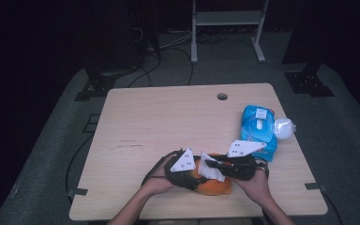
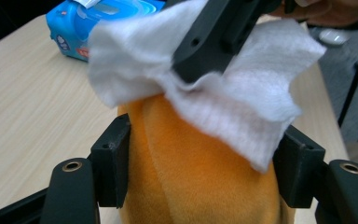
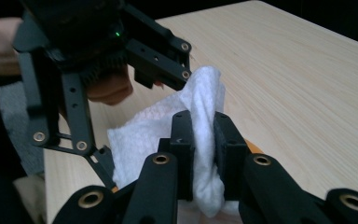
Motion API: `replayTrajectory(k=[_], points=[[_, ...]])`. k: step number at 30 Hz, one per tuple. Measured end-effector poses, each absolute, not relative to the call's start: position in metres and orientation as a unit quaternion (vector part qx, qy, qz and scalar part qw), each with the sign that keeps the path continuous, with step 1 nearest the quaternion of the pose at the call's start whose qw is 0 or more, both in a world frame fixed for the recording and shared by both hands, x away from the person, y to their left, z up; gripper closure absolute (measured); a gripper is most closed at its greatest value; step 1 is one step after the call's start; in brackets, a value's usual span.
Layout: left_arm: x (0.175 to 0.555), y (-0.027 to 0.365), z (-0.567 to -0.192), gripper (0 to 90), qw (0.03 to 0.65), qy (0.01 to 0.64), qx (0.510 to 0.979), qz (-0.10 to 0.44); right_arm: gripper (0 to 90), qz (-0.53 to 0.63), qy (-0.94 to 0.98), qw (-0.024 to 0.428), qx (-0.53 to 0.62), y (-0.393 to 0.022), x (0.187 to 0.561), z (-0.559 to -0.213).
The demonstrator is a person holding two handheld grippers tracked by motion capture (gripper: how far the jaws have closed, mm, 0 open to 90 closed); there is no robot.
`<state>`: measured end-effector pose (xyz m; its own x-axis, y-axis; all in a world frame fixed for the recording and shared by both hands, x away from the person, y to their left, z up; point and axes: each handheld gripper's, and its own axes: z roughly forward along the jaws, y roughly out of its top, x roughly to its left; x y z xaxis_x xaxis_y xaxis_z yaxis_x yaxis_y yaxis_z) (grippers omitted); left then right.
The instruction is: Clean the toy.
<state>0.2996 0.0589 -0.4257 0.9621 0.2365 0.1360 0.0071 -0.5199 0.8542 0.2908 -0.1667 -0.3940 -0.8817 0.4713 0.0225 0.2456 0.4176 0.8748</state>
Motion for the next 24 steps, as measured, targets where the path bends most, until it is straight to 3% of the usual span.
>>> replayTrajectory(k=[3, 8, 13, 15, 20, 24], points=[[0.303, 0.062, -0.428, 29.8, 0.488, 0.087, 0.862, 0.102, 79.5, 0.488, 0.833, 0.111, 0.236, -0.176, 0.297, -0.398], [0.312, 0.067, -0.430, 14.6, 0.518, 0.129, 0.844, 0.054, 79.5, 0.469, 0.836, 0.109, 0.265, -0.194, 0.303, -0.408], [0.323, 0.077, -0.427, 11.9, 0.530, 0.197, 0.824, 0.016, 79.5, 0.464, 0.840, 0.113, 0.259, -0.193, 0.298, -0.409], [0.326, 0.078, -0.433, 19.1, 0.522, 0.199, 0.829, -0.021, 79.4, 0.462, 0.841, 0.117, 0.254, -0.190, 0.297, -0.408], [0.316, 0.072, -0.427, 38.0, 0.517, 0.163, 0.840, 0.024, 79.4, 0.469, 0.841, 0.118, 0.242, -0.180, 0.293, -0.400], [0.307, 0.066, -0.423, 38.0, 0.515, 0.120, 0.848, 0.044, 79.4, 0.482, 0.844, 0.110, 0.208, -0.161, 0.286, -0.393]])
